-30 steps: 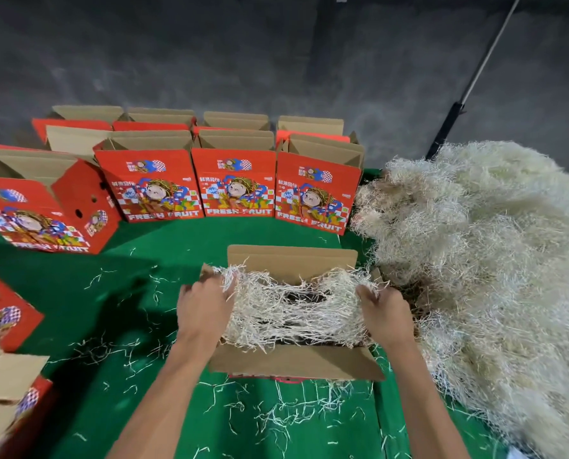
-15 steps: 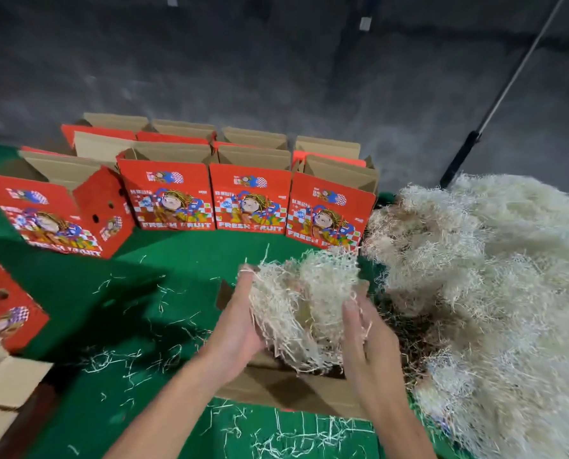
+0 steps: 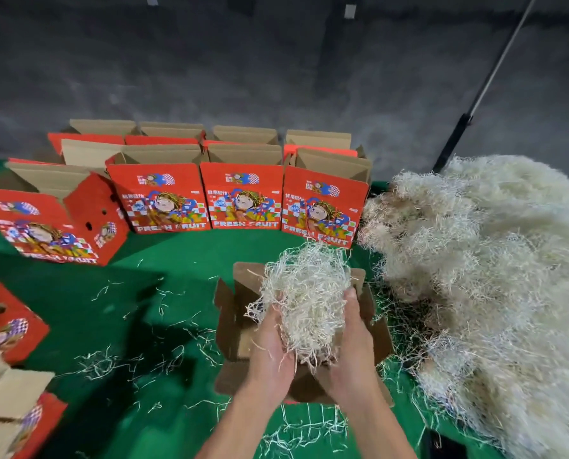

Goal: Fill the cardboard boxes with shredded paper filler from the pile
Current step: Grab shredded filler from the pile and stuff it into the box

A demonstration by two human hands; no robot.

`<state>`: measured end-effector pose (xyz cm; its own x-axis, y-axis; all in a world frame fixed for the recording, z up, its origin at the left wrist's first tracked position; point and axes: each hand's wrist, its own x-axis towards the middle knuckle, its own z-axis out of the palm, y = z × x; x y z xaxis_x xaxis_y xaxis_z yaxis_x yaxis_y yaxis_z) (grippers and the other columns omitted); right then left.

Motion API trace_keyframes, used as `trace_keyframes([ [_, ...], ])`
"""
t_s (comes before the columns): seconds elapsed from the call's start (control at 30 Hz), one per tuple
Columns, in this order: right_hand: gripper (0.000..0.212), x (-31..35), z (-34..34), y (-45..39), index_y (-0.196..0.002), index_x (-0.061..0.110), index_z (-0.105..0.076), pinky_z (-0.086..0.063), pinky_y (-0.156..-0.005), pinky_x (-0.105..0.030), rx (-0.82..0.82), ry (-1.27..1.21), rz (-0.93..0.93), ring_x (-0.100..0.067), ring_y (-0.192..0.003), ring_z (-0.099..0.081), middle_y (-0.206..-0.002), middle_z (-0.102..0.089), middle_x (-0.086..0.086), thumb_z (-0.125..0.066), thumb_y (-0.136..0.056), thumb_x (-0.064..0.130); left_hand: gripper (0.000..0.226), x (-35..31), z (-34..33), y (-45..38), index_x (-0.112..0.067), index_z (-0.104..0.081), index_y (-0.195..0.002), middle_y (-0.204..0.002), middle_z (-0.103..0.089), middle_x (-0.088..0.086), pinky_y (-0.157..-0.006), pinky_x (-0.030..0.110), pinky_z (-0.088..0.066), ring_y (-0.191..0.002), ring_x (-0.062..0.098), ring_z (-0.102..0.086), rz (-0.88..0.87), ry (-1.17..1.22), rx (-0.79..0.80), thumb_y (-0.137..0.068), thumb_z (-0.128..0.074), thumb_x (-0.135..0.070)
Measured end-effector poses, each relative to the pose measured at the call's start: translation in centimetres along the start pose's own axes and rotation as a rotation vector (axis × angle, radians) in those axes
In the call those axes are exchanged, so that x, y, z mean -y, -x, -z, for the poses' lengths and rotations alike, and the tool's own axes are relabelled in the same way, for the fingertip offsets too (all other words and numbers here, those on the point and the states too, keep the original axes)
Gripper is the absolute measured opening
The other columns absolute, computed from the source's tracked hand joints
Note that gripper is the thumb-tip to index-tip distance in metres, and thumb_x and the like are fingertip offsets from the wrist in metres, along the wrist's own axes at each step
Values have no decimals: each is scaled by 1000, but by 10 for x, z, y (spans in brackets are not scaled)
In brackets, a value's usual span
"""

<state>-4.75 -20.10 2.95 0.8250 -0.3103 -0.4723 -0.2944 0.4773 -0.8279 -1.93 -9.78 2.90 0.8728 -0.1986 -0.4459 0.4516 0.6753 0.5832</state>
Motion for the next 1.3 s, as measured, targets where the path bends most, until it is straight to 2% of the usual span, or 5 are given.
trace_keyframes([
  [0.33,94,10,23,-8,-152,10,-31,-50,-62,-6,-125,451,482,-34,-77,-66,-98,-67,-27,-68,-82,61,57,-34,30,0,-17,-64,-126,-129,-64,13,-105,57,-39,-120,32,-59,19,-268,172,-72,-65,-36],
  [0.53,43,-10,-11,3,-121,44,-46,-44,-85,-14,-166,211,597,11,-101,-56,-113,-59,31,-52,-89,71,101,-4,0,11,-23,-34,-152,-150,-46,-5,-115,41,-29,-124,8,-49,-211,-498,-79,-67,-74,-62],
  [0.67,39,-14,-18,8,-98,31,-62,-43,-67,-12,-291,57,609,-4,-67,-54,-79,-61,13,-48,-93,68,32,5,-2,2,-19,-64,-125,-123,-63,23,-108,61,-38,-125,40,-51,-454,-352,-269,-94,-65,-28],
  [0.83,31,-23,-28,9,-106,31,-68,-47,-84,-25,-214,292,605,1,-97,-64,-102,-71,17,-51,-98,55,28,27,-2,-2,-18,-58,-128,-111,-73,-4,-73,12,-54,-96,-1,-69,-313,-327,-145,-100,-53,-23],
  [1.3,20,14,20,-6,-88,28,-68,-20,-36,-20,-286,41,352,-10,-38,-16,-44,-31,6,-64,-90,47,32,-34,32,-26,-32,-66,-100,-106,-70,-13,-116,59,-21,-108,17,-59,-3,-261,-220,-71,-78,-38],
])
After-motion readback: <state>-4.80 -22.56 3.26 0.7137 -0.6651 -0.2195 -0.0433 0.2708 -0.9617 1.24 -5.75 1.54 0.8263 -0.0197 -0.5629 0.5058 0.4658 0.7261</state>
